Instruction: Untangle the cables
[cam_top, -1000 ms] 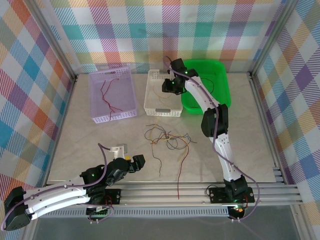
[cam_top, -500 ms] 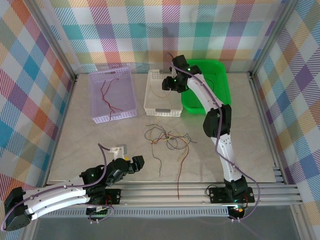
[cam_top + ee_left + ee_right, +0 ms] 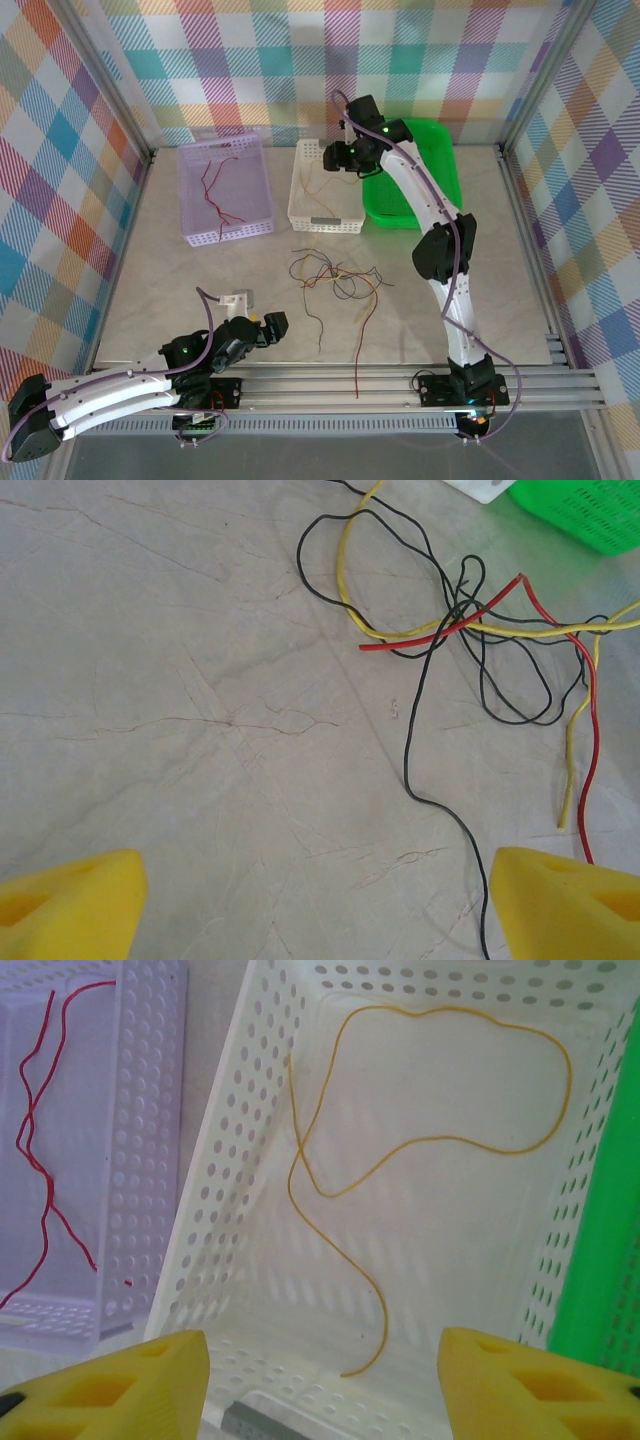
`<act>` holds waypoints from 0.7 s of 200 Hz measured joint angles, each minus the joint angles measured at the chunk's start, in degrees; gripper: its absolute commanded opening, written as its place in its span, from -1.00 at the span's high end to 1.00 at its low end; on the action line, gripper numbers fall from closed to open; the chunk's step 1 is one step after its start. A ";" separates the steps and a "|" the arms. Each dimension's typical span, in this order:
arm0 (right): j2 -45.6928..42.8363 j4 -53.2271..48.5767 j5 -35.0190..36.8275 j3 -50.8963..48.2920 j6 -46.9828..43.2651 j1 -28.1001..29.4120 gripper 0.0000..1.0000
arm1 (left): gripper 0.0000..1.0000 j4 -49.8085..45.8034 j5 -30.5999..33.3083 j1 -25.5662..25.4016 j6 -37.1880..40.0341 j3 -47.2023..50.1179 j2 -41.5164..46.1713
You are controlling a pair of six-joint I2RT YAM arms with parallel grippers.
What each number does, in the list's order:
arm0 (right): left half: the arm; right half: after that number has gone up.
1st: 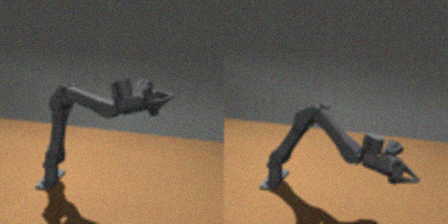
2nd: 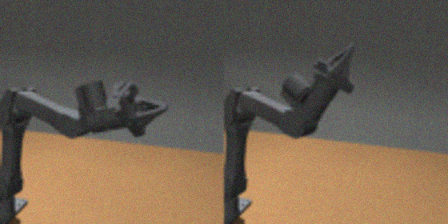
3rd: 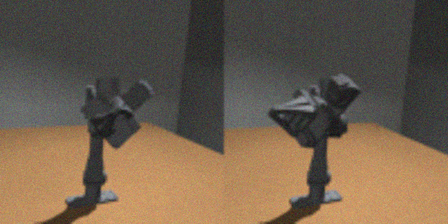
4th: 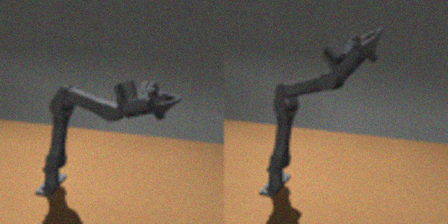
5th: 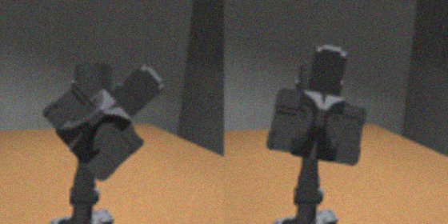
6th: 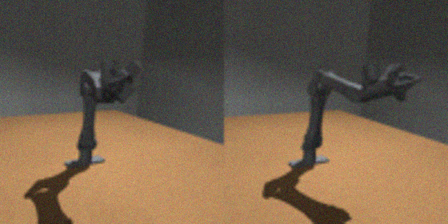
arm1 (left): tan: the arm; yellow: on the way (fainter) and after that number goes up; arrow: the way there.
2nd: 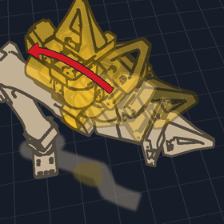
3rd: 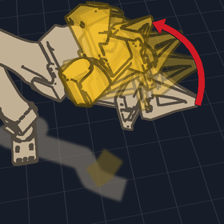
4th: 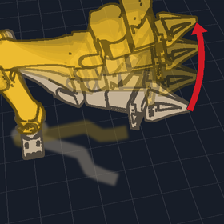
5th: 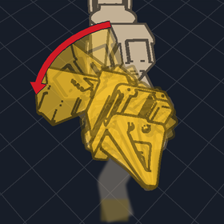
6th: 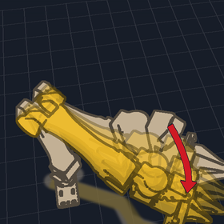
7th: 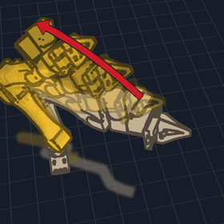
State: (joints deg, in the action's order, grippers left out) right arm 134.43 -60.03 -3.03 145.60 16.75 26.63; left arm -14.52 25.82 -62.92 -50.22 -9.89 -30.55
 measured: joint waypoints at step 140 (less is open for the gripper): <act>-51.52 25.75 -12.31 -80.24 1.84 4.04 -0.63 | -0.79 3.28 -1.36 0.00 -0.92 -6.54 -14.12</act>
State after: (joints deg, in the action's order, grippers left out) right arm 82.91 -34.28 -15.33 65.36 18.59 30.68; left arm -11.25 24.47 -62.92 -51.13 -16.43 -44.66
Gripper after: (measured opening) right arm 0.796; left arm 0.886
